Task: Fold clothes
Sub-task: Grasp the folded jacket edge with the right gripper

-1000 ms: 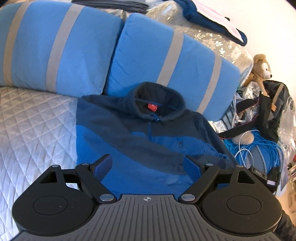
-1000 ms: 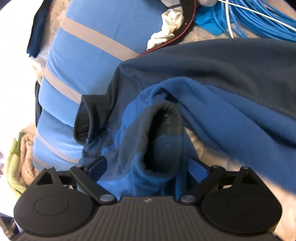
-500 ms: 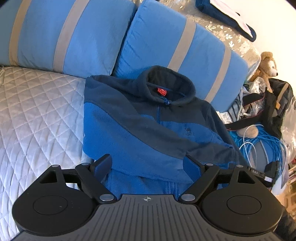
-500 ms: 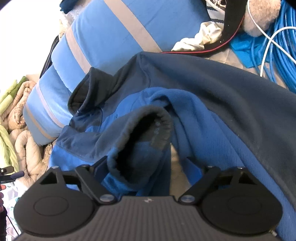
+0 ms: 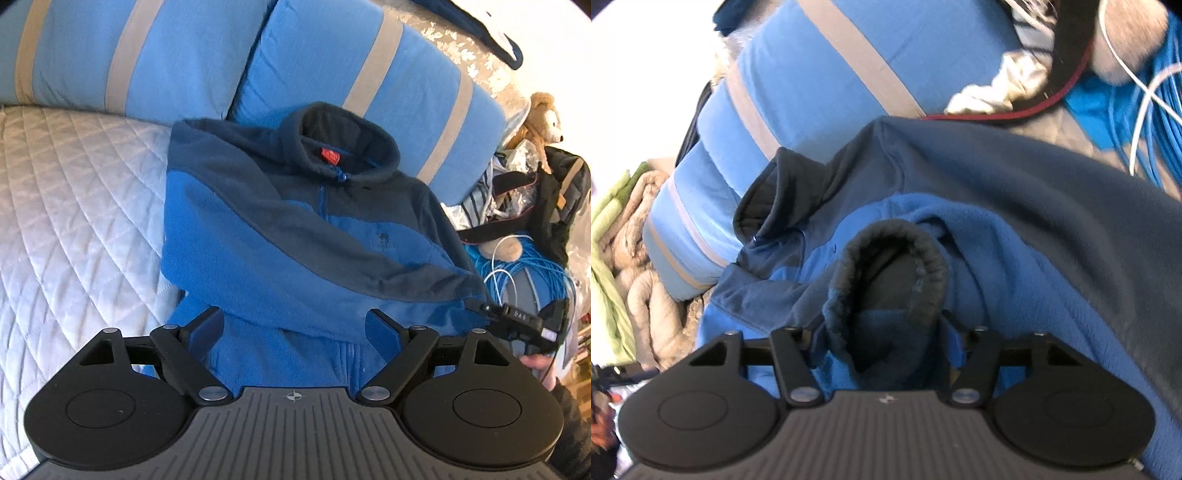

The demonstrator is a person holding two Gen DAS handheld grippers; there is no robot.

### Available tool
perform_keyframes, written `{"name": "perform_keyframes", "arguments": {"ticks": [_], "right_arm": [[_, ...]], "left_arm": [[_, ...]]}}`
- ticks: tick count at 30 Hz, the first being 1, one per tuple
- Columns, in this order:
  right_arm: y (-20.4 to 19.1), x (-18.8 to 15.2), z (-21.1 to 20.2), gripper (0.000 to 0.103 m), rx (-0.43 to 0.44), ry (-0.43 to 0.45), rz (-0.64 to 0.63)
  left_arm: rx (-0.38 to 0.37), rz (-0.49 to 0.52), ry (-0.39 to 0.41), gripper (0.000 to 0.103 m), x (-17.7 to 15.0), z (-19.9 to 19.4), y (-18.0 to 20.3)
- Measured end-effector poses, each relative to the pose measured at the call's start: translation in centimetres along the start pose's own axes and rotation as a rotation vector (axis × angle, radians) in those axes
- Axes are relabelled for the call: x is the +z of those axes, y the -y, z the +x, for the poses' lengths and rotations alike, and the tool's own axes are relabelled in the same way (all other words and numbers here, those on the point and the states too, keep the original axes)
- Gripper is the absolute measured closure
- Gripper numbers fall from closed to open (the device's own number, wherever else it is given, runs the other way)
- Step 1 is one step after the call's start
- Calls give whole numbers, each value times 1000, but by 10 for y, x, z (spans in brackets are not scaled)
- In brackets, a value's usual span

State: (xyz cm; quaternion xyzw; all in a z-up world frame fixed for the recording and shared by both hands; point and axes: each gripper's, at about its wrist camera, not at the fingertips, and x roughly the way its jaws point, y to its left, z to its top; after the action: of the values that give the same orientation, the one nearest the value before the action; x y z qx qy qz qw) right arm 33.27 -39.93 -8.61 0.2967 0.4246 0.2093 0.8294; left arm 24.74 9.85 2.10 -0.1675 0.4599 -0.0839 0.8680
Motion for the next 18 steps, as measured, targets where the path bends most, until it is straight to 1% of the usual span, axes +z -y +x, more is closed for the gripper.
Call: {"name": "perform_keyframes", "arguments": {"ticks": [3, 8, 9, 12, 16, 18], "right_arm": [[0, 2, -1, 36, 14, -15, 66], [-5, 6, 2, 35, 11, -15, 64], [-5, 7, 2, 31, 19, -19, 74], [-5, 9, 2, 24, 40, -27, 92], [-5, 9, 0, 25, 48, -23, 95], [-6, 10, 0, 32, 33, -21, 81]], "left_arm": [[-14, 4, 12, 19, -1, -1, 2], [-21, 5, 9, 19, -2, -2, 5], [-20, 4, 7, 19, -2, -2, 4], [-17, 3, 3, 19, -3, -2, 4], [-13, 2, -2, 19, -4, -2, 3], [-10, 1, -5, 19, -4, -1, 3]]}}
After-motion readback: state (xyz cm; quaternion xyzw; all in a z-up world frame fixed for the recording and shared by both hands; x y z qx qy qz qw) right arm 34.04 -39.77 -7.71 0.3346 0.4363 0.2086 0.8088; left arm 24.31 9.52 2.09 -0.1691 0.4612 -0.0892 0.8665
